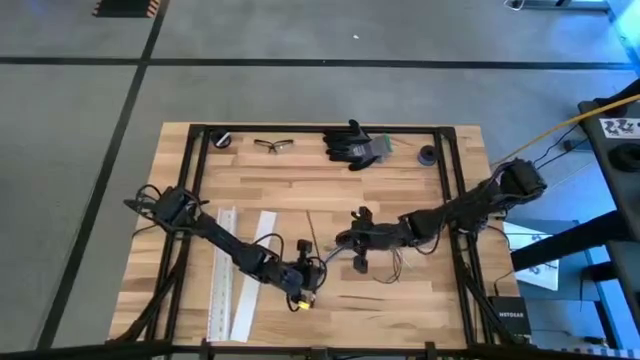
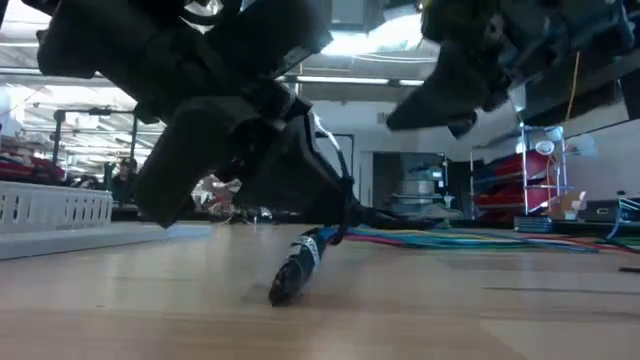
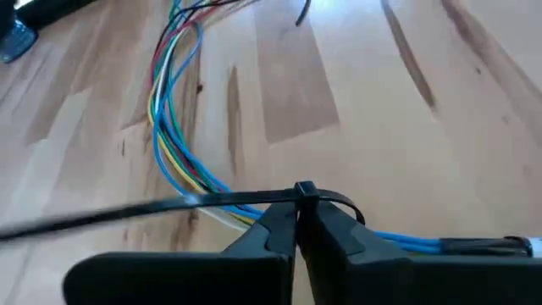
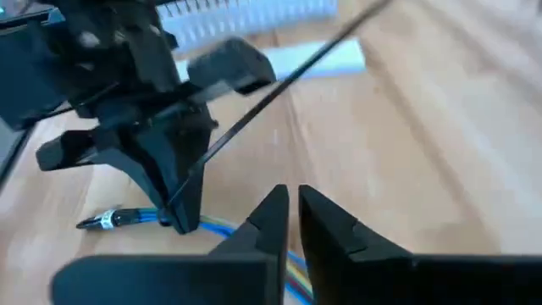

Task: Ziptie cables
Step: Wrap the black zip tie around the cable wires to form a loop

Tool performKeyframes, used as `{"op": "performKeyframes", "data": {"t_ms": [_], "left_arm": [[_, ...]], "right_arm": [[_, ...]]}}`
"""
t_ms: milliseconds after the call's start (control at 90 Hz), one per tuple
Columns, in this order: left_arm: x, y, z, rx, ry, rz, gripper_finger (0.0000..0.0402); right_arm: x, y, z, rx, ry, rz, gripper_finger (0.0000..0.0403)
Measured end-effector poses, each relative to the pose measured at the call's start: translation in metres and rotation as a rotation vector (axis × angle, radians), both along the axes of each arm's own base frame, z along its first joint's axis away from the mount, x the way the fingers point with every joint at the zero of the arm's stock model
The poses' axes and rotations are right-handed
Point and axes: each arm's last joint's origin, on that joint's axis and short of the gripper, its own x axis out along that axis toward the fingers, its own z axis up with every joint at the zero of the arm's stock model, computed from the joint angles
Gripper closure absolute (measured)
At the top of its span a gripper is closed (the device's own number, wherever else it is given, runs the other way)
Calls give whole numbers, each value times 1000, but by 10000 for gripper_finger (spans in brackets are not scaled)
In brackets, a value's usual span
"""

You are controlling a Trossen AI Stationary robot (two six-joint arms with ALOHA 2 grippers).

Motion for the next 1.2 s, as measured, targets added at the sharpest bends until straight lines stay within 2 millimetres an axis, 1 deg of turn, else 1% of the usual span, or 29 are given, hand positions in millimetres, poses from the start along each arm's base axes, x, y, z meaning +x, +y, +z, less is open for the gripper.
{"op": "performKeyframes", "data": {"t_ms": [89, 156, 256, 344, 478, 578, 700, 778, 1011, 1200], "left_arm": [[0, 2, 0, -28, 9, 25, 374], [-1, 1, 1, -42, 53, 19, 353], [0, -1, 16, -85, 102, -9, 321], [-1, -1, 25, -119, 154, -21, 298], [-3, -2, 24, -133, 188, 0, 279], [0, -4, 23, -150, 155, -3, 278], [3, -5, 9, -152, 171, 7, 286], [3, -4, 5, -148, 186, 23, 292], [1, -4, 5, -162, 176, 63, 307], [5, -3, 5, -224, 147, 105, 312]], "right_arm": [[4, 2, -11, 25, 18, 14, 343], [7, 4, -16, 37, 12, 26, 322], [11, 6, -24, 54, 11, 48, 297], [13, 8, -29, 77, 10, 82, 285], [18, 11, -39, 96, -4, 107, 281], [22, 12, -43, 112, -28, 123, 281], [22, 13, -51, 109, -16, 122, 281], [22, 13, -52, 108, -8, 121, 281], [23, 13, -51, 109, -16, 121, 281], [23, 12, -51, 105, -22, 114, 281]]}}
